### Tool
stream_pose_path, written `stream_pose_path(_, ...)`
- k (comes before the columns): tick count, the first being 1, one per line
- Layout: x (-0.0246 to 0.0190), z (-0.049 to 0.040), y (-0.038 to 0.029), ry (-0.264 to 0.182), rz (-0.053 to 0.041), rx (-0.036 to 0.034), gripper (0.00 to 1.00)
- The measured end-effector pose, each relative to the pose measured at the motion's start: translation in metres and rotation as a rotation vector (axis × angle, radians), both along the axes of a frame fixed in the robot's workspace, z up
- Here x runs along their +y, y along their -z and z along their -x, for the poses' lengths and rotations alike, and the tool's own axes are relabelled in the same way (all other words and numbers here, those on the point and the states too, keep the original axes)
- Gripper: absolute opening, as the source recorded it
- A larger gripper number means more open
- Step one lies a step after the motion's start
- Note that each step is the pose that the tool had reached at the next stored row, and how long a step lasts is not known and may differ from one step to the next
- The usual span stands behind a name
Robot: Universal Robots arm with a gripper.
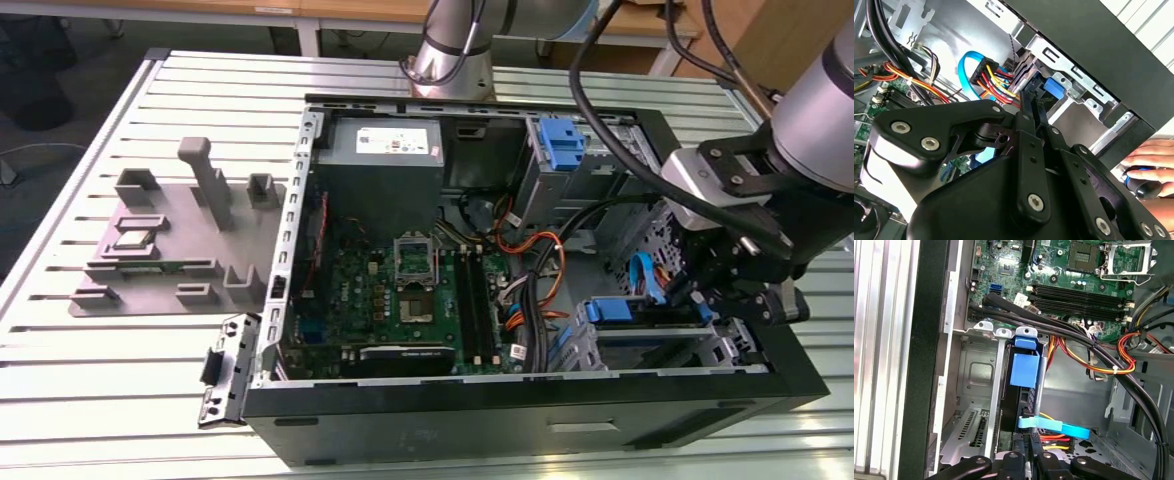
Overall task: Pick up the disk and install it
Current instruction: 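Insert the second disk wire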
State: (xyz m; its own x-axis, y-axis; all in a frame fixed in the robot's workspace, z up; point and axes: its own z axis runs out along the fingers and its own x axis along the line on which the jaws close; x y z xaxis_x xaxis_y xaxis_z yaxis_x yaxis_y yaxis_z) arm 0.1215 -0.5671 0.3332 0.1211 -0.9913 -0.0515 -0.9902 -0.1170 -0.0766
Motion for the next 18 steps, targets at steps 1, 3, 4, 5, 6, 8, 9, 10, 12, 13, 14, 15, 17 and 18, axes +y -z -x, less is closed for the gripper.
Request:
stream_pose_path(1,0.0000,0.0000,0.0001,0.000,0.0001,0.0000,0.16)
stream_pose_path(3,0.0000,-0.0002,0.0003,0.000,-0.0003,0.0000,0.16)
stream_pose_path(4,0.0001,-0.0003,0.0004,0.000,-0.0005,0.0001,0.16)
stream_pose_path(5,0.0001,-0.0004,0.0000,0.000,-0.0007,0.0001,0.16)
stream_pose_path(6,0.0002,-0.0005,-0.0011,0.000,-0.0012,0.0000,0.16)
stream_pose_path(8,0.0003,-0.0006,-0.0063,0.000,-0.0004,0.0000,0.16)
stream_pose_path(9,0.0002,-0.0007,-0.0087,0.000,-0.0005,0.0000,0.16)
stream_pose_path(10,0.0002,-0.0007,-0.0100,0.000,-0.0004,0.0000,0.16)
stream_pose_path(12,0.0003,-0.0016,-0.0101,0.000,0.0001,0.0000,0.16)
stream_pose_path(13,0.0003,-0.0020,-0.0101,0.000,0.0003,0.0000,0.16)
stream_pose_path(14,0.0003,-0.0029,-0.0102,0.000,0.0005,0.0000,0.16)
stream_pose_path(15,0.0003,-0.0034,-0.0100,0.000,0.0004,0.0000,0.16)
stream_pose_path(17,0.0003,-0.0036,-0.0095,0.001,0.0005,0.0000,0.16)
stream_pose_path(18,0.0002,-0.0036,-0.0092,0.004,0.0007,0.0000,0.16)
